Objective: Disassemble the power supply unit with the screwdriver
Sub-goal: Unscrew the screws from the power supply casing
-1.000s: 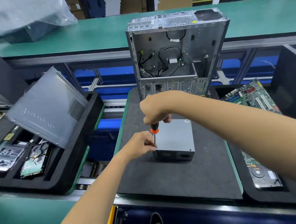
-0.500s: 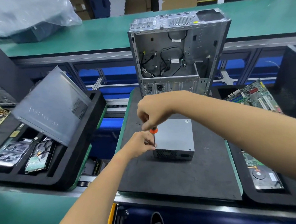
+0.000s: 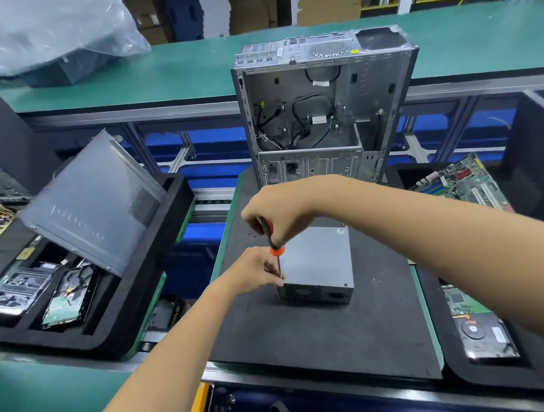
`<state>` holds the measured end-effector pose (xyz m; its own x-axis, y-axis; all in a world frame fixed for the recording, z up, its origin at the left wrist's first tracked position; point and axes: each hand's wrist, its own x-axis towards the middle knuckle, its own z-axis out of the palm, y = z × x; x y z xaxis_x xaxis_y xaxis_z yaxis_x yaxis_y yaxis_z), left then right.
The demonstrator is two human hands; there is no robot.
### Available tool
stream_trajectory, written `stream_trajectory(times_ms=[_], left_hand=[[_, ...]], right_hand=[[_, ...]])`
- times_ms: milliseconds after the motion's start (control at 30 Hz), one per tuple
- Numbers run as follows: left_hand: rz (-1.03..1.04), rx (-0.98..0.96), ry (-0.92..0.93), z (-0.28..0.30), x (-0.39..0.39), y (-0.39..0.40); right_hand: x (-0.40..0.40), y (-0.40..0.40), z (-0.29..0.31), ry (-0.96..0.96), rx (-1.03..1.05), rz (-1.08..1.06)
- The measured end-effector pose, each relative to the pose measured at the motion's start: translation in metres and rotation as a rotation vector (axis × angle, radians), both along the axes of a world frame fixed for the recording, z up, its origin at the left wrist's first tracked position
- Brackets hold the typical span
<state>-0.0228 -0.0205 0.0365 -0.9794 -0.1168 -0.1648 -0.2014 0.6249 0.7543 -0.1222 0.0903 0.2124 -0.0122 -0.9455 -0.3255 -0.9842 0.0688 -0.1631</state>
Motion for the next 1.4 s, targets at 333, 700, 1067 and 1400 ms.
stream_trajectory(times_ms=[333,700,1067,1400], left_hand=[[-0.086,0.050,-0.227,0.004,-0.017,-0.012],[-0.143,0.050,-0.287,0.006,-0.024,-0.015],[-0.136,0.129,-0.222,0.004,-0.018,-0.013],[-0.172,0.136,-0.241,0.000,-0.023,-0.017]], right_hand=[[0.002,-0.007,-0.005,-0.034,0.045,-0.070],[0.008,-0.002,-0.001,0.251,0.026,-0.173],[-0.001,-0.009,0.005,-0.136,0.098,-0.011],[-0.006,-0.001,-0.007,0.106,-0.026,-0.053]])
